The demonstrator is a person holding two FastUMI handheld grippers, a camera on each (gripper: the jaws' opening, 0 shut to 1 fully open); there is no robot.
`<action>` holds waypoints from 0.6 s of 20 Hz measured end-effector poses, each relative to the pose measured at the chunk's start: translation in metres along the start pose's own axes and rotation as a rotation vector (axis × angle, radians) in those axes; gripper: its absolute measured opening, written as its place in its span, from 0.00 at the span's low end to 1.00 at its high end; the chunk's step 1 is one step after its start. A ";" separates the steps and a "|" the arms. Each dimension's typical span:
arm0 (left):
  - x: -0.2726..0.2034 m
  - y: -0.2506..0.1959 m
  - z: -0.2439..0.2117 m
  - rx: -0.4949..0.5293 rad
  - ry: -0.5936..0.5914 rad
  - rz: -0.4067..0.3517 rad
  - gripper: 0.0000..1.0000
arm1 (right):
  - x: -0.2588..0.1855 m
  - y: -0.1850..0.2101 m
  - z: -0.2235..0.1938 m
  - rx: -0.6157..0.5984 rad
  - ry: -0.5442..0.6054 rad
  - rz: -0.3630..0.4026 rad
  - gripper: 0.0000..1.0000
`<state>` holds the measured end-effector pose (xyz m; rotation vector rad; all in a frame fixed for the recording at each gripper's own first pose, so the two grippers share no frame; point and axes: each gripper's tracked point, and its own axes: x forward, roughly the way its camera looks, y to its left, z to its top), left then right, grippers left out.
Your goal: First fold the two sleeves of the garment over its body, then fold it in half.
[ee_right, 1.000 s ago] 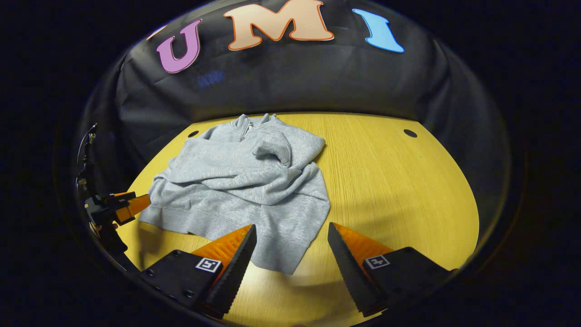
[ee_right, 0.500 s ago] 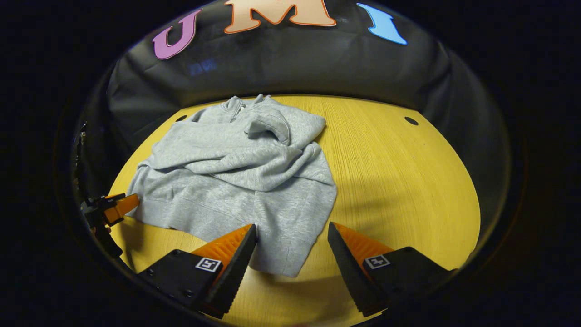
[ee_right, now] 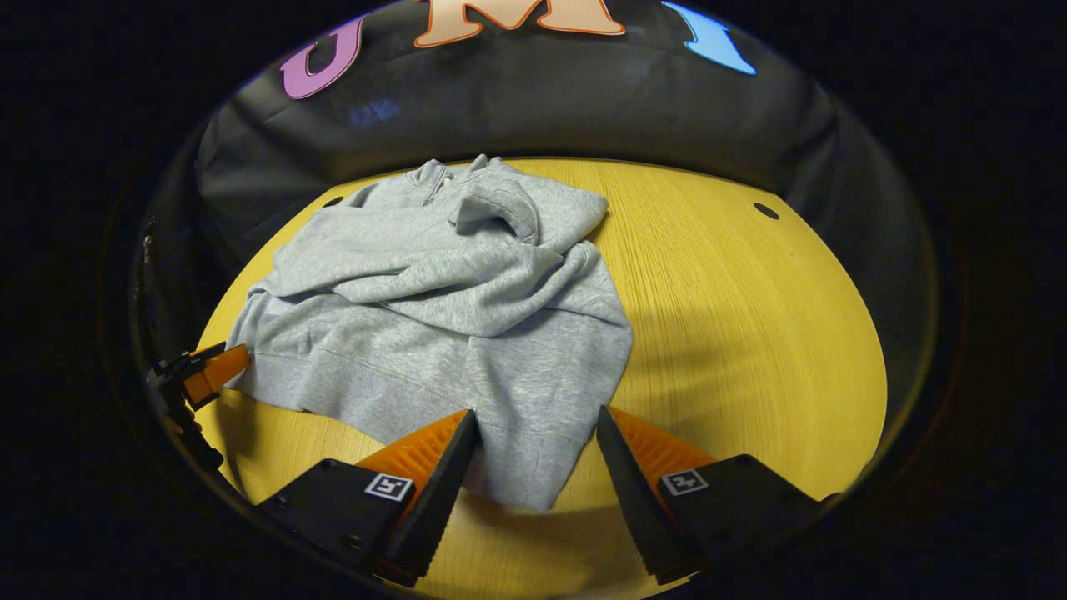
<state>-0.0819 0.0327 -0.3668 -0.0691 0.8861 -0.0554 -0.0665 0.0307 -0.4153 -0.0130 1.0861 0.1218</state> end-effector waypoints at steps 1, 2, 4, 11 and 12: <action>0.002 -0.003 -0.001 0.009 0.013 -0.011 0.83 | -0.001 0.002 -0.001 0.001 0.006 0.014 0.92; 0.001 -0.008 0.000 0.017 0.023 -0.037 0.80 | -0.001 0.002 0.001 -0.004 -0.001 0.020 0.79; 0.004 -0.014 0.000 0.030 0.033 -0.058 0.53 | 0.002 0.005 0.001 0.005 -0.001 0.043 0.63; 0.004 -0.025 0.000 0.042 0.038 -0.062 0.03 | 0.006 0.011 0.003 0.047 0.112 0.048 0.04; 0.004 -0.024 0.001 0.051 0.043 -0.059 0.01 | 0.005 0.012 0.002 0.017 0.104 0.057 0.04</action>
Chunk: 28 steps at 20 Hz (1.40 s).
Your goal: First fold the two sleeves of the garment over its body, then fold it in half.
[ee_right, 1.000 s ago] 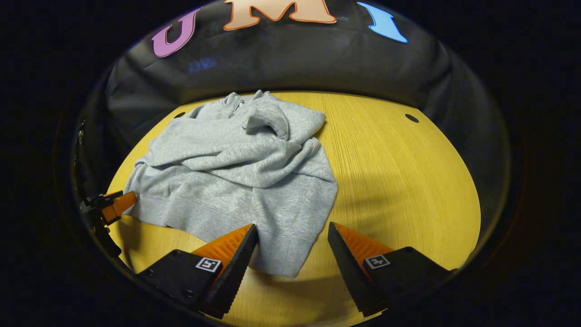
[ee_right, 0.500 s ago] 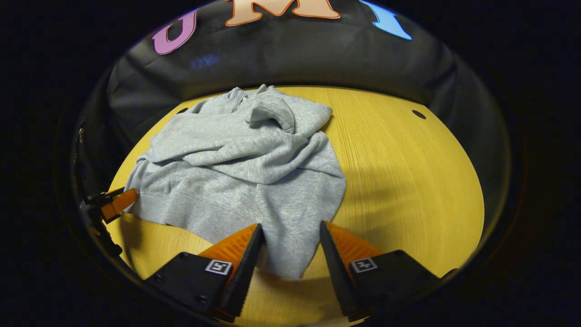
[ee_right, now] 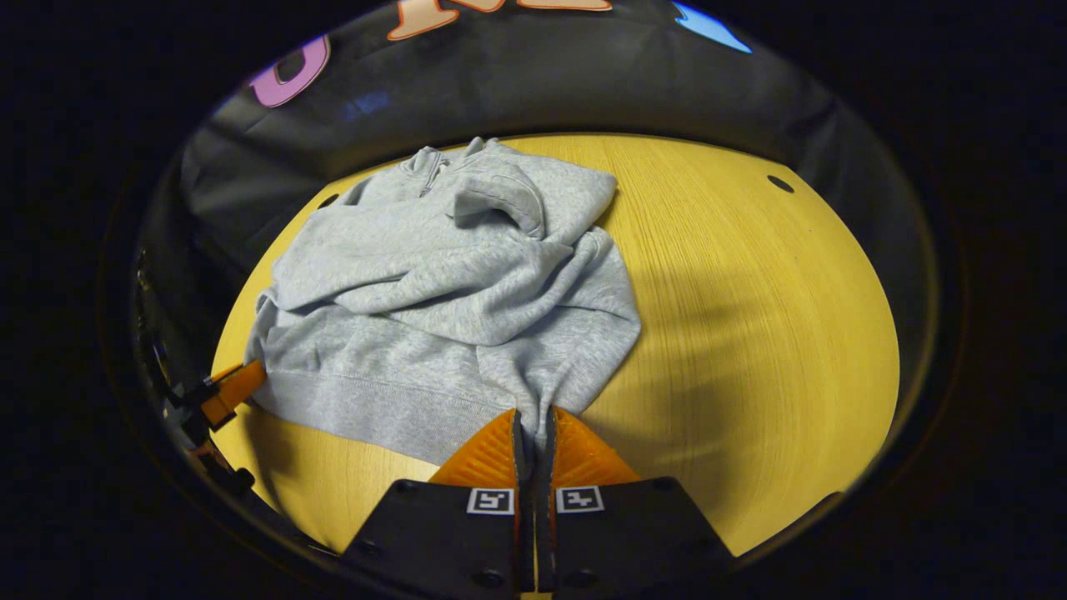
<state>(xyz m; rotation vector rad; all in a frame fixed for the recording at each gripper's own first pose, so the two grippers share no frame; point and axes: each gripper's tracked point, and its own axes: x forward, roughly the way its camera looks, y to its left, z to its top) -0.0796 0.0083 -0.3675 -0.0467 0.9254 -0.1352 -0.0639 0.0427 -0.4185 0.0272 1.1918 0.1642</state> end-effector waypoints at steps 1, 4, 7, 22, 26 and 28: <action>-0.001 -0.001 0.001 -0.002 0.000 -0.003 0.00 | -0.003 0.000 -0.002 -0.016 0.004 0.005 0.04; -0.008 0.000 -0.002 -0.032 0.031 -0.031 0.00 | -0.007 0.002 -0.004 -0.009 0.018 0.023 0.05; -0.009 -0.002 -0.001 -0.077 0.060 -0.045 0.00 | -0.009 0.000 -0.001 0.013 0.016 0.053 0.04; -0.053 -0.008 0.093 -0.231 0.031 -0.164 0.00 | -0.070 0.023 0.079 0.339 0.034 0.315 0.04; -0.055 0.001 0.120 -0.276 0.031 -0.200 0.00 | -0.091 0.020 0.107 0.490 0.044 0.394 0.02; -0.050 0.003 0.133 -0.295 0.031 -0.215 0.00 | -0.100 0.018 0.123 0.559 0.047 0.430 0.04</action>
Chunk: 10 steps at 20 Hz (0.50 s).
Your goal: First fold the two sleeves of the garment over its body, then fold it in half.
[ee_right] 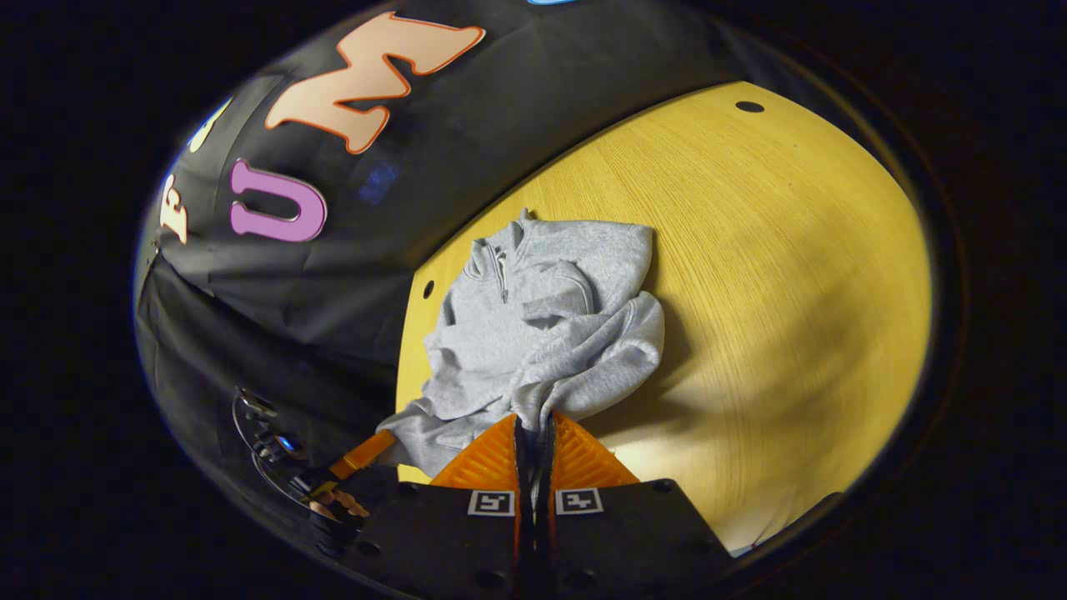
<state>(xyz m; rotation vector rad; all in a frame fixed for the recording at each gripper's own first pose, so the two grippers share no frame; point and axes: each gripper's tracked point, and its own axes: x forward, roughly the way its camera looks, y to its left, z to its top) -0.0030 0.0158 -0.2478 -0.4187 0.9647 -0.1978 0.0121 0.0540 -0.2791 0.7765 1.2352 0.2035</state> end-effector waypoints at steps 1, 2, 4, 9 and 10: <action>0.003 -0.001 0.005 -0.011 0.002 -0.009 0.00 | -0.001 0.004 0.005 0.040 0.004 0.019 0.04; 0.004 0.001 0.012 -0.027 0.006 -0.018 0.00 | -0.003 0.008 0.012 0.088 0.006 0.040 0.04; 0.011 0.001 0.024 -0.064 0.012 -0.043 0.00 | -0.002 0.013 0.026 0.190 0.006 0.070 0.04; 0.036 0.006 0.051 -0.160 0.049 -0.098 0.00 | 0.012 0.011 0.058 0.409 0.005 0.099 0.02; 0.043 0.007 0.054 -0.176 0.065 -0.109 0.00 | 0.020 0.010 0.063 0.440 0.003 0.095 0.04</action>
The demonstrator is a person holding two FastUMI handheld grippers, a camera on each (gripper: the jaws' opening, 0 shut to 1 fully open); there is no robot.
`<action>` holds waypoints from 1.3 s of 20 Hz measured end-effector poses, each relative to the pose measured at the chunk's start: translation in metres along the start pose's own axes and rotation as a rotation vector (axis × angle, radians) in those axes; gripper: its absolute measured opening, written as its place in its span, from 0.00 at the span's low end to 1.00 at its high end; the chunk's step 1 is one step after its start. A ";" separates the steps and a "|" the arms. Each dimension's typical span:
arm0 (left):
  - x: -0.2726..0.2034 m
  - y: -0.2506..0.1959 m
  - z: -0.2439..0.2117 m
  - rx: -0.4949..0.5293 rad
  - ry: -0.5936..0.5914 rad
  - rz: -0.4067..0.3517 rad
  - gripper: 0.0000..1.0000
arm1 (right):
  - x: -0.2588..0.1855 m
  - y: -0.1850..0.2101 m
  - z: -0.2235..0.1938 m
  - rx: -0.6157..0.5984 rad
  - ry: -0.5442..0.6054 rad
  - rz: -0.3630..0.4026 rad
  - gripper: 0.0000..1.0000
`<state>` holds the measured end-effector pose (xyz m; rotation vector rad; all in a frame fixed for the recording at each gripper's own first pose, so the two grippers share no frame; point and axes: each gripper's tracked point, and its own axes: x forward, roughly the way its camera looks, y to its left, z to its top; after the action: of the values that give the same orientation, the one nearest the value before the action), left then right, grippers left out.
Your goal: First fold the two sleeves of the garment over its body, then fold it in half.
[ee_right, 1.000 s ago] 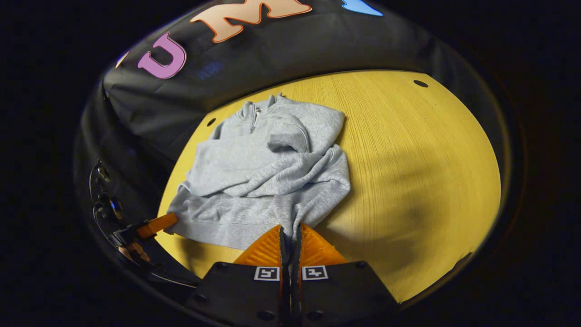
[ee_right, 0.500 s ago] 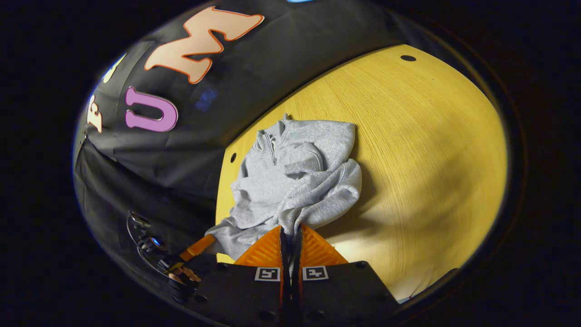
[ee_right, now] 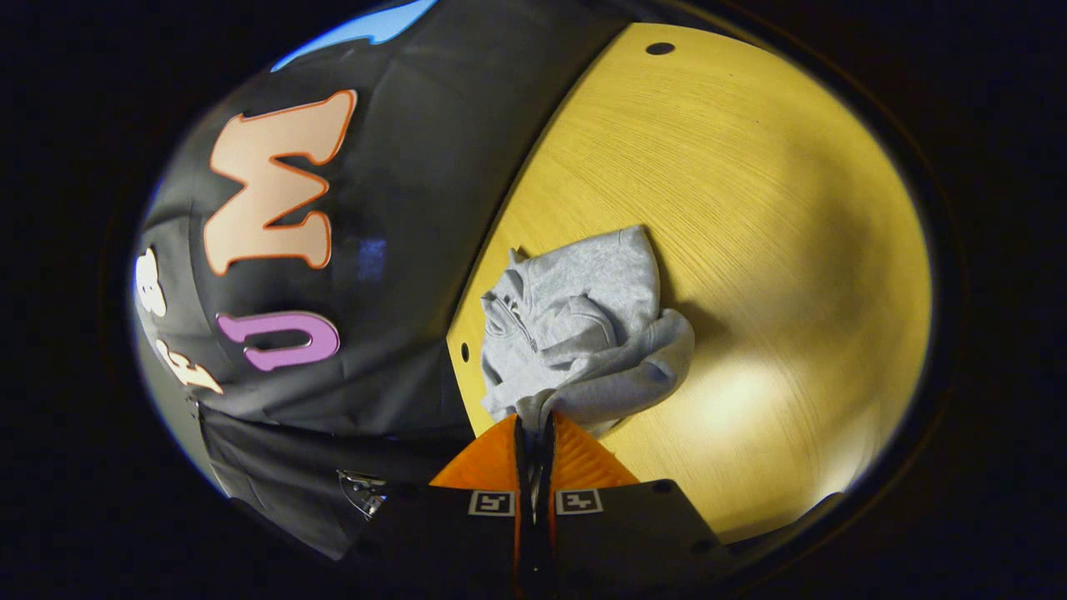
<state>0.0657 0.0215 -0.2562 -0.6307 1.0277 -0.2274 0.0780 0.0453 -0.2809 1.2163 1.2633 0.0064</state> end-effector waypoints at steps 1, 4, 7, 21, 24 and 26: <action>0.008 0.001 0.003 -0.020 0.013 -0.006 0.00 | 0.008 -0.002 0.005 0.031 -0.004 -0.005 0.02; 0.031 0.003 0.010 -0.055 0.065 -0.014 0.00 | 0.033 -0.014 0.020 0.134 -0.007 -0.029 0.04; 0.059 0.009 0.014 -0.075 0.105 0.008 0.00 | 0.053 -0.023 0.034 0.171 -0.024 -0.060 0.04; 0.072 0.008 0.073 0.183 -0.075 0.128 0.88 | 0.058 0.009 0.080 -0.052 -0.274 -0.059 0.85; 0.051 -0.013 0.086 0.235 -0.156 0.128 0.94 | 0.039 0.023 0.087 -0.215 -0.370 -0.085 0.97; 0.036 -0.026 0.094 0.258 -0.226 0.122 0.94 | 0.025 0.034 0.087 -0.275 -0.420 -0.072 0.97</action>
<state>0.1674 0.0197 -0.2329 -0.3489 0.7998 -0.1734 0.1693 0.0155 -0.2910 0.8773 0.9028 -0.1193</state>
